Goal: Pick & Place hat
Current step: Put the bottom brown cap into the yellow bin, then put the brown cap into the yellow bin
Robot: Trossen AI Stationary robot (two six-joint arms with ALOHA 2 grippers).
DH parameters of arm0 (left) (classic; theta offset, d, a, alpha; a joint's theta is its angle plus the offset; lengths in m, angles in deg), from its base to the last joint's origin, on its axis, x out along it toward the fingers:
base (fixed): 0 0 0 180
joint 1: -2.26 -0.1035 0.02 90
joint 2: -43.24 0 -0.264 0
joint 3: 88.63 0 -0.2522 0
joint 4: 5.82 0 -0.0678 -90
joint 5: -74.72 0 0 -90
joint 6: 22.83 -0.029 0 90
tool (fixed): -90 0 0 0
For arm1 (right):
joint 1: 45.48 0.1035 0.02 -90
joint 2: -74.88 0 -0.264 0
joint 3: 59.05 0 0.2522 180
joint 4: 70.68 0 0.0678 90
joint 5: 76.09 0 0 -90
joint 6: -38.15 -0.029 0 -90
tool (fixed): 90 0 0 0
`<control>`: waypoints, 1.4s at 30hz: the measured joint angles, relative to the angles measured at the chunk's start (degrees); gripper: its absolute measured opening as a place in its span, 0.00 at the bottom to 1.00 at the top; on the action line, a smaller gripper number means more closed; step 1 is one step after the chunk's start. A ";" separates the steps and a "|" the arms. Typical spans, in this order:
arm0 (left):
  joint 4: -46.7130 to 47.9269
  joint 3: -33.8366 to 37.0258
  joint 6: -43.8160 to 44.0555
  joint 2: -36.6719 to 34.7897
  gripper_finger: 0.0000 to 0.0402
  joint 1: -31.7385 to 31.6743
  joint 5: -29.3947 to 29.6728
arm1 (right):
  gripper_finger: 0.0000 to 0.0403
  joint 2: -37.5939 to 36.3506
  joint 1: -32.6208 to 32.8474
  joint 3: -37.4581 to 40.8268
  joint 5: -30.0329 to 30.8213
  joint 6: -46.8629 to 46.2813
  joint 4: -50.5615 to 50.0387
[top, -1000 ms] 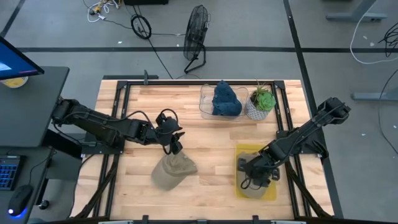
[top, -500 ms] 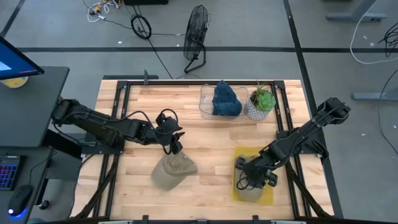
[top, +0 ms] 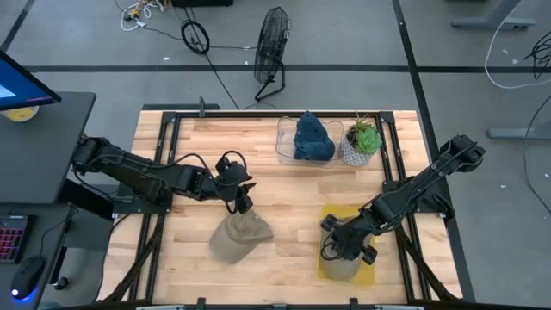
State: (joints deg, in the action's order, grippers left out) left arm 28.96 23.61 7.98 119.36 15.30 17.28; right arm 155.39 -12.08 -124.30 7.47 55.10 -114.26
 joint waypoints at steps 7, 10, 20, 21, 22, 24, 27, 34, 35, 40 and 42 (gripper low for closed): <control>0.00 0.00 -0.01 0.00 0.27 0.00 0.00 | 0.33 0.00 0.00 0.00 -0.55 0.00 -1.21; 0.00 0.00 -0.04 0.00 0.27 0.00 0.00 | 0.33 -0.20 0.28 0.00 -0.57 -0.18 -1.31; 0.20 0.00 -1.93 0.00 0.27 0.02 0.00 | 0.27 -3.37 2.97 -7.43 -0.61 -5.16 -8.91; 0.17 0.00 -1.94 0.00 0.27 0.02 0.00 | 0.26 -3.56 3.05 -8.17 -0.63 -6.39 -9.21; 0.06 0.00 -1.92 0.00 0.27 0.02 0.00 | 0.26 -3.87 3.08 -8.67 -0.63 -7.58 -9.19; 0.00 0.00 -1.76 0.00 0.27 0.02 -0.09 | 0.26 -4.24 3.08 -9.04 -0.59 -8.41 -7.97; -0.11 -0.02 -1.75 0.00 0.27 0.05 -4.58 | 0.26 -3.99 3.05 -9.03 -0.44 -7.27 -4.47; 2.17 -0.02 -11.64 0.00 0.27 2.23 -24.46 | 0.26 -3.85 2.77 -9.03 0.09 -0.84 9.34; 3.03 -0.02 -12.21 -0.02 0.27 3.22 -25.23 | 0.26 -3.85 2.77 -9.03 0.96 -0.89 11.38; 3.81 -0.04 -8.74 0.69 0.29 9.12 -25.50 | 0.26 -3.83 1.96 -9.04 9.17 -4.30 15.47; 4.04 -0.04 -8.70 1.90 0.32 11.37 -24.73 | 0.26 -3.80 1.66 -9.05 13.19 -5.45 15.64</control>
State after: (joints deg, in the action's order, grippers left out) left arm 33.00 23.57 -0.72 121.26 26.67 -7.46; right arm 151.59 -10.41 -133.35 20.67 49.65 -98.61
